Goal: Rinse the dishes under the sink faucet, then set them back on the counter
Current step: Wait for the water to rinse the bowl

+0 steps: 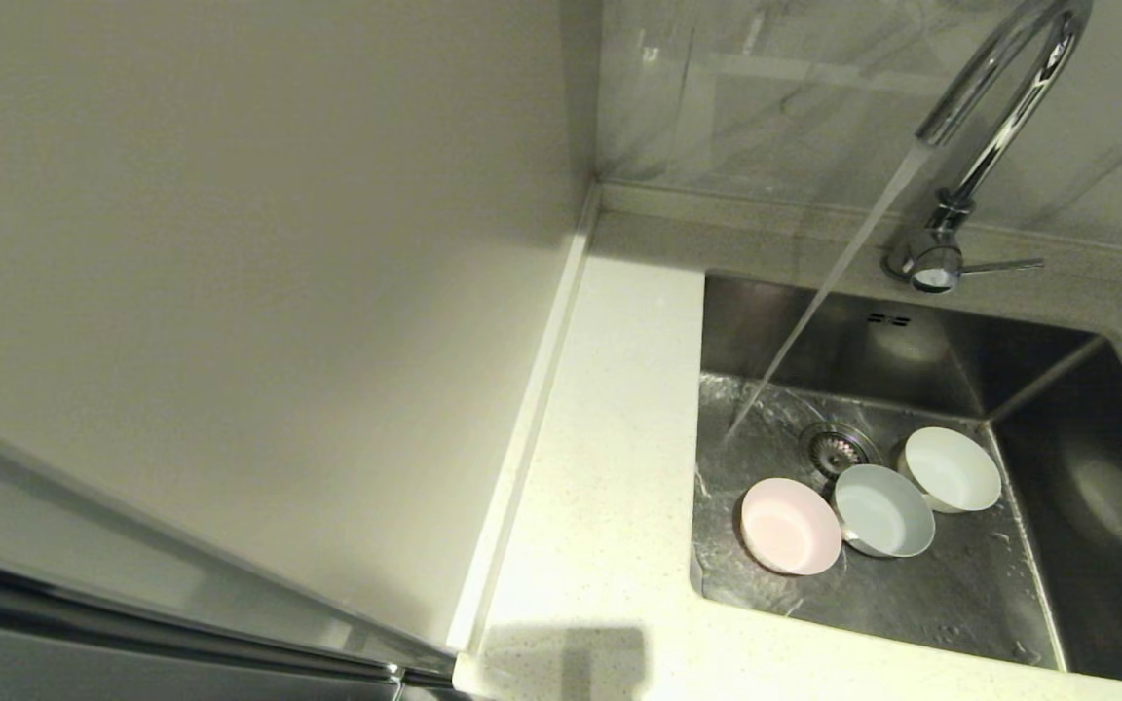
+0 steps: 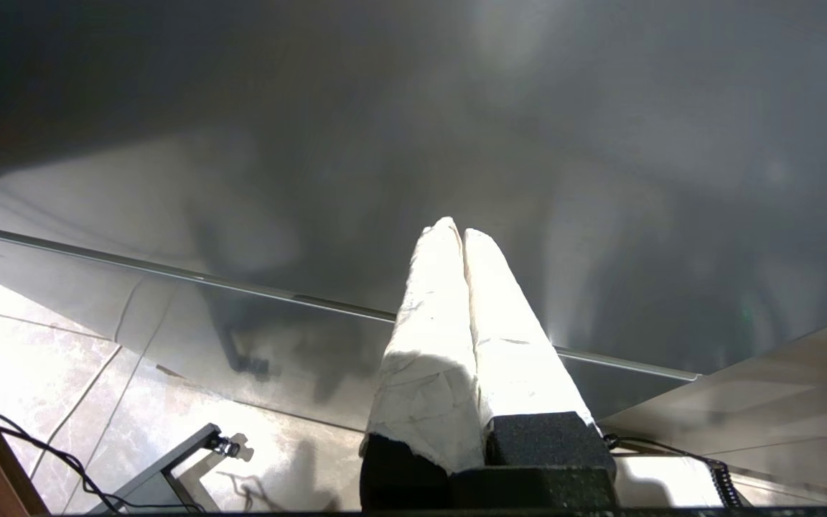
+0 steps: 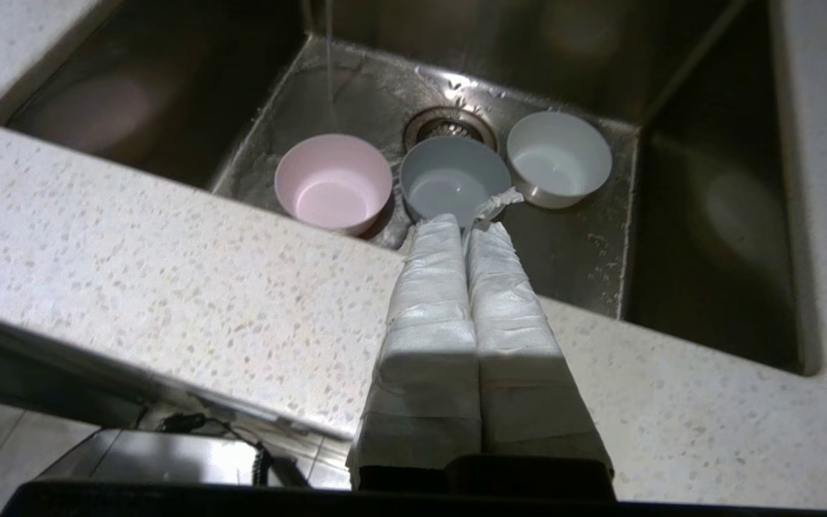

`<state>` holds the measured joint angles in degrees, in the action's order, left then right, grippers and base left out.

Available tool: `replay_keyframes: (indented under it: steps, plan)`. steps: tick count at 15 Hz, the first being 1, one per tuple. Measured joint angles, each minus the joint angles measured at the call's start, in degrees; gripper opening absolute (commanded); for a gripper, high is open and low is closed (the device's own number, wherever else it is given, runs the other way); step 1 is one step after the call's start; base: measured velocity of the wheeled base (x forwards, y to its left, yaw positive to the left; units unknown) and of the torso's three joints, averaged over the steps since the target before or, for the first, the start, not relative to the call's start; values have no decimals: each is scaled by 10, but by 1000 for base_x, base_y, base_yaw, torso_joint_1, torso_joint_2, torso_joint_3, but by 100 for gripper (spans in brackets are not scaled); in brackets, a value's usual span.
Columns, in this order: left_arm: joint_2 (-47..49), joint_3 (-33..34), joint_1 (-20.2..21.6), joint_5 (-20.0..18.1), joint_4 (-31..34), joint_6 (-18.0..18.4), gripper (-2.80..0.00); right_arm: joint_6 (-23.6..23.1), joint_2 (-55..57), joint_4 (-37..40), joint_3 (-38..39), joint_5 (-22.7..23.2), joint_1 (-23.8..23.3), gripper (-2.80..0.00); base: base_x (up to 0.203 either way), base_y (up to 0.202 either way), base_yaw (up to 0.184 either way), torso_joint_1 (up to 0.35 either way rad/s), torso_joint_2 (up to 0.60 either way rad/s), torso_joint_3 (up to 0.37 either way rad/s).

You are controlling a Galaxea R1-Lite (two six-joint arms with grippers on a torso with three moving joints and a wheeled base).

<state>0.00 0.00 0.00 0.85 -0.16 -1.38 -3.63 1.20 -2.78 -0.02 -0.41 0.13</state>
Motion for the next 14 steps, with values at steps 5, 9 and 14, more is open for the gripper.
replay_keyframes:
  steps: [5, 9, 14]
  plan:
    - [0, 0, 0, 0, 0, 0, -280, 32, -12, 47, -8, 9, 0, -280, 0, 0, 0, 0, 0, 0]
    - [0, 0, 0, 0, 0, 0, -280, 59, -13, 48, -8, -6, 0, -280, 0, 0, 0, 0, 0, 0]
    - [0, 0, 0, 0, 0, 0, -280, 60, -13, 28, -4, -6, 0, -280, 0, 0, 0, 0, 0, 0]
